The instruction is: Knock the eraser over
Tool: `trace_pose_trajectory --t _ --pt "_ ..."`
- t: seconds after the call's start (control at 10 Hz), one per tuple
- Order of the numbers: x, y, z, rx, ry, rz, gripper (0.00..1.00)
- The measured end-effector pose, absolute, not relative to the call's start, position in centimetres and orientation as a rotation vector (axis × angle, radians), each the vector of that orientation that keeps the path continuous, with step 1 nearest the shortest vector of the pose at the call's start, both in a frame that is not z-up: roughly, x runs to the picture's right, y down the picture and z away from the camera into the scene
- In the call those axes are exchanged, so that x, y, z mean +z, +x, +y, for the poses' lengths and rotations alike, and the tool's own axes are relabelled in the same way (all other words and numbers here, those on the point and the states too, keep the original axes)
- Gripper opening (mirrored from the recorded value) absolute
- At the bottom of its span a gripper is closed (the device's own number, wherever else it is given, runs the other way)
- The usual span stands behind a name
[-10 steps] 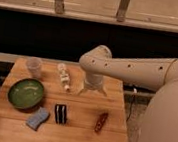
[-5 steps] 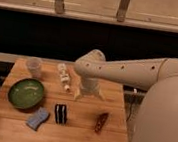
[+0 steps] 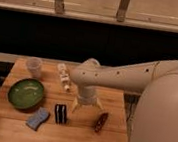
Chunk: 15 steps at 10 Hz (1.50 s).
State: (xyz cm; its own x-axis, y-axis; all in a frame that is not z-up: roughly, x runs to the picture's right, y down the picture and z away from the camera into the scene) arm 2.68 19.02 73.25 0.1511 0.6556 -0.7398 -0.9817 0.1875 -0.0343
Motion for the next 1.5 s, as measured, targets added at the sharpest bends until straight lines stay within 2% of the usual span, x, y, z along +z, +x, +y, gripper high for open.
trace_pose_trajectory --t 0.4,0.7,1.1,1.5 --pt "72.1 1.4 22.4 1.218 -0.692 0.718 0.80" --pt "72.3 -1.3 22.7 1.168 -0.750 0.696 0.80" --pt "74.1 -6.6 19.8 1.113 -0.710 0.618 0.80" --pt "76.8 -4.1 12.7 1.206 -0.540 0.570 0.80"
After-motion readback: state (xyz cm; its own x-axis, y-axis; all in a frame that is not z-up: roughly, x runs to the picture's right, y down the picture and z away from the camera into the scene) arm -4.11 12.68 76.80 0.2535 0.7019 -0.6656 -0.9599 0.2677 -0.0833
